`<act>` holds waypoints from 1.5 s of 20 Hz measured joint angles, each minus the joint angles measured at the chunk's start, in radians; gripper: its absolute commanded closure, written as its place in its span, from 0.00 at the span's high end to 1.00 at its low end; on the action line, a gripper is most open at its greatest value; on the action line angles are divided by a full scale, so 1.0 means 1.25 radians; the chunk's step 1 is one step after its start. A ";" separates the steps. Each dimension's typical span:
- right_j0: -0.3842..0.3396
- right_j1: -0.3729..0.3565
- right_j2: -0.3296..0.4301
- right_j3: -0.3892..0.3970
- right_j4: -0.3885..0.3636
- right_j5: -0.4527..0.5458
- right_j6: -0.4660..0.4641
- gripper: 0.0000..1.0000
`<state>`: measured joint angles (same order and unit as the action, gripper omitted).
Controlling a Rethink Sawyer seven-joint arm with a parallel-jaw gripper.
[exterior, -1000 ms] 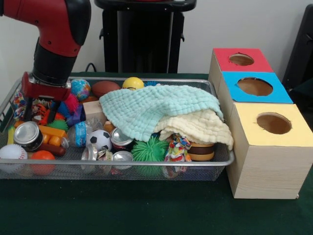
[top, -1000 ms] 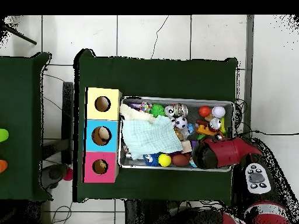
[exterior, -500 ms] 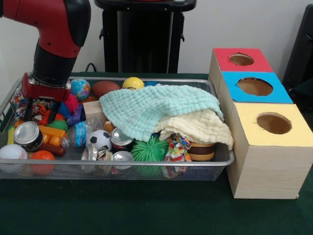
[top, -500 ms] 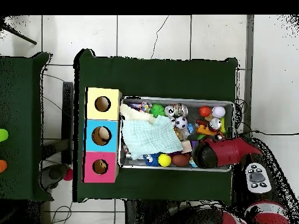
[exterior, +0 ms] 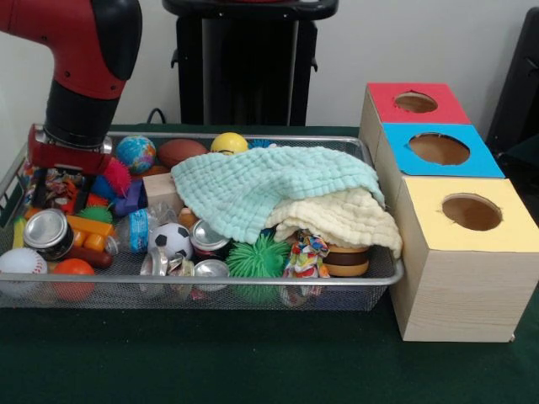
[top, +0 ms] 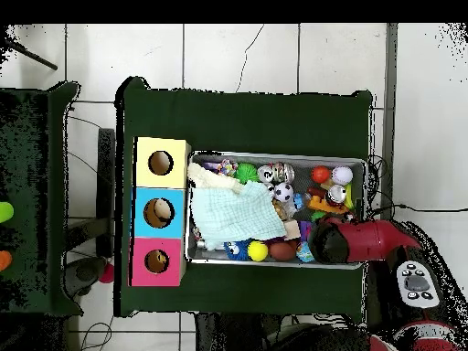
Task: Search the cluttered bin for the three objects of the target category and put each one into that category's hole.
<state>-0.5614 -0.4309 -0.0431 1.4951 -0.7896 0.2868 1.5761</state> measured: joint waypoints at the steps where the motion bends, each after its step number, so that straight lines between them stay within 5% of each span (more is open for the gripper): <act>1: -0.004 0.000 0.001 0.000 0.004 0.000 0.000 1.00; 23: -0.106 0.000 0.089 0.016 0.068 0.001 0.000 1.00; 24: -0.119 -0.003 0.099 0.020 0.073 0.000 0.000 0.00; 30: -0.141 -0.012 0.113 0.023 0.073 0.001 0.000 0.00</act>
<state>-0.7375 -0.4459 0.0986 1.5233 -0.6984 0.2878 1.5759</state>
